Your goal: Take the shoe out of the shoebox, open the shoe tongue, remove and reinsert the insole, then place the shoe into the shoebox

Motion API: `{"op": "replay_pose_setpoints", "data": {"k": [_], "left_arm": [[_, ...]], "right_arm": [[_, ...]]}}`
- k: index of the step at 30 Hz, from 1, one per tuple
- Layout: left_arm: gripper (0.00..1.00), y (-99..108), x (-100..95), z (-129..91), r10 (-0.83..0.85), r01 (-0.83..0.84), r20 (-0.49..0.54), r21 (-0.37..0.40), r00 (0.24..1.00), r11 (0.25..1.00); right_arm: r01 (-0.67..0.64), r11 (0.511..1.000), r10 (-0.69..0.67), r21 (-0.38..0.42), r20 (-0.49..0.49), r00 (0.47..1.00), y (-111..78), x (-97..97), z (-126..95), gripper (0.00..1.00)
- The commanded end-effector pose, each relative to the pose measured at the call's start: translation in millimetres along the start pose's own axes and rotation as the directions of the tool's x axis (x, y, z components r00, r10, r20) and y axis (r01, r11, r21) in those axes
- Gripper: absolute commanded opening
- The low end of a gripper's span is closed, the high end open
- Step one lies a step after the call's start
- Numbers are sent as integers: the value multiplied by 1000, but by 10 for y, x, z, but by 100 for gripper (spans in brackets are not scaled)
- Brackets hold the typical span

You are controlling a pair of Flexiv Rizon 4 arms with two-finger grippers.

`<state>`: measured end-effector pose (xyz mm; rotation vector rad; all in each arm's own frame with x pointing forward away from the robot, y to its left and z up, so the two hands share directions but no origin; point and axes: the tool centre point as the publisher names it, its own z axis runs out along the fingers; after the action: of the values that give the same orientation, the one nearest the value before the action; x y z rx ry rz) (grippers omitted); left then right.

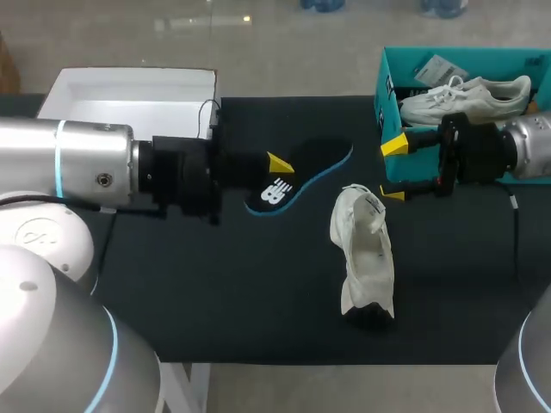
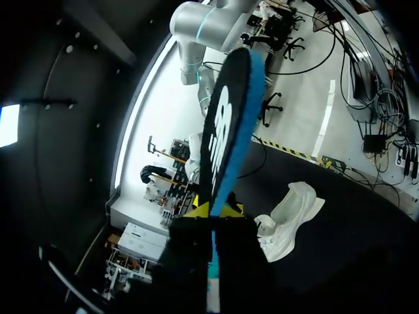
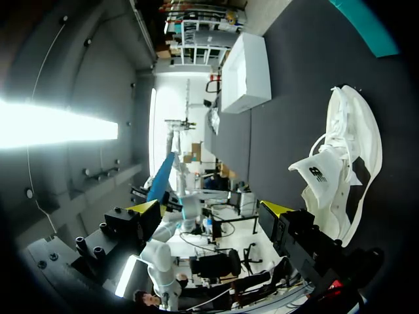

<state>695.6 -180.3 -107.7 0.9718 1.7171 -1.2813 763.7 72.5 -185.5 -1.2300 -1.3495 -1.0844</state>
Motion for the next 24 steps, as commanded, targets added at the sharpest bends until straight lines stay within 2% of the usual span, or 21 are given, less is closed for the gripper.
{"op": "replay_pose_setpoints", "data": {"k": [1,6,9,16,24], "left_arm": [[0,69,112,115,-5,5,0,-15,1000,1000],[0,167,285,159,-9,8,-21,-46,1000,999],[0,205,340,222,-19,19,0,-50,1000,999],[0,224,376,467,56,-59,-27,-126,998,990],[0,165,353,818,84,-88,-33,-149,996,985]], "right_arm": [[0,1000,0,-3,2,1000,-10,0,8,100],[0,1000,0,-3,2,1000,-10,0,8,100],[0,1000,0,-3,2,1000,-10,0,8,100],[0,1000,0,-3,2,1000,-10,0,8,100],[0,1000,0,-3,2,1000,-10,0,8,100]]}}
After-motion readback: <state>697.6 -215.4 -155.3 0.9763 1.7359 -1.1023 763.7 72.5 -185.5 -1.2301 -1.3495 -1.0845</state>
